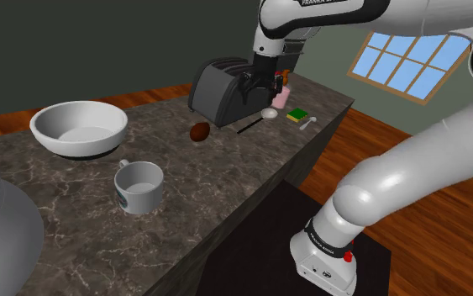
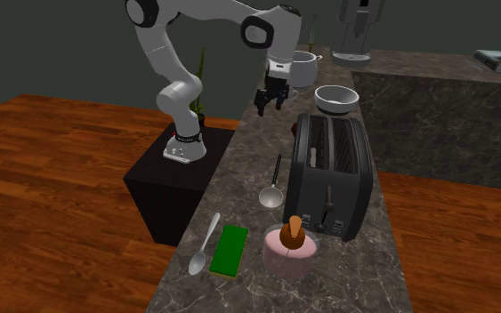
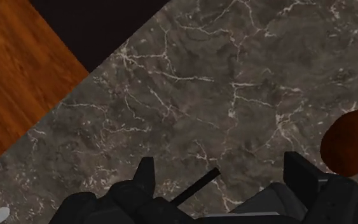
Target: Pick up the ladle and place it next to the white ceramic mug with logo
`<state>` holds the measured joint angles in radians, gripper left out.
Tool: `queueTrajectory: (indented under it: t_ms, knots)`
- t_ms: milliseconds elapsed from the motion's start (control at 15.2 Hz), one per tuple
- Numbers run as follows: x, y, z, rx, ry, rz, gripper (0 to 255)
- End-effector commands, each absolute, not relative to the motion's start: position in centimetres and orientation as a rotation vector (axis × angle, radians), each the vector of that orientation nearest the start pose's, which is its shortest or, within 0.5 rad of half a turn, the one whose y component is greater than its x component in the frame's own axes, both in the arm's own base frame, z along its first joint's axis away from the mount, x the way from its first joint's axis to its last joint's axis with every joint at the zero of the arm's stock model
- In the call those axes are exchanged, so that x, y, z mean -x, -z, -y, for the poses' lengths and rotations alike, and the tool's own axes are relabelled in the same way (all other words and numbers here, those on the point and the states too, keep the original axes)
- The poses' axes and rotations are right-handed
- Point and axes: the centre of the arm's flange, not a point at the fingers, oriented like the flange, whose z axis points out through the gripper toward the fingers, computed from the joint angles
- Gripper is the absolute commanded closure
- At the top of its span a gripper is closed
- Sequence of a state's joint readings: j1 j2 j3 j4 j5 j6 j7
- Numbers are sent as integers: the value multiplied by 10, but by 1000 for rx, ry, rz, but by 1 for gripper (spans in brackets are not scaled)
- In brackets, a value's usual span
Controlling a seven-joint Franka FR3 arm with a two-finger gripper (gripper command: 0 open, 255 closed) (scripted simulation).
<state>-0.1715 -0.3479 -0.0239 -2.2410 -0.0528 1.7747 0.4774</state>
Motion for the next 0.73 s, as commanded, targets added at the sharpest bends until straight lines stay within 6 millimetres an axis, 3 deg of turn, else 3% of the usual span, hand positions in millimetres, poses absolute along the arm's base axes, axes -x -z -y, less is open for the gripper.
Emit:
queueTrajectory:
  t_ms: [0,330,660]
  knots:
    - [-441,-484,109,2957,-186,-1192,0]
    - [-471,-450,163,2758,-203,-1557,0]
    - [-486,-416,223,2515,-216,-1890,0]
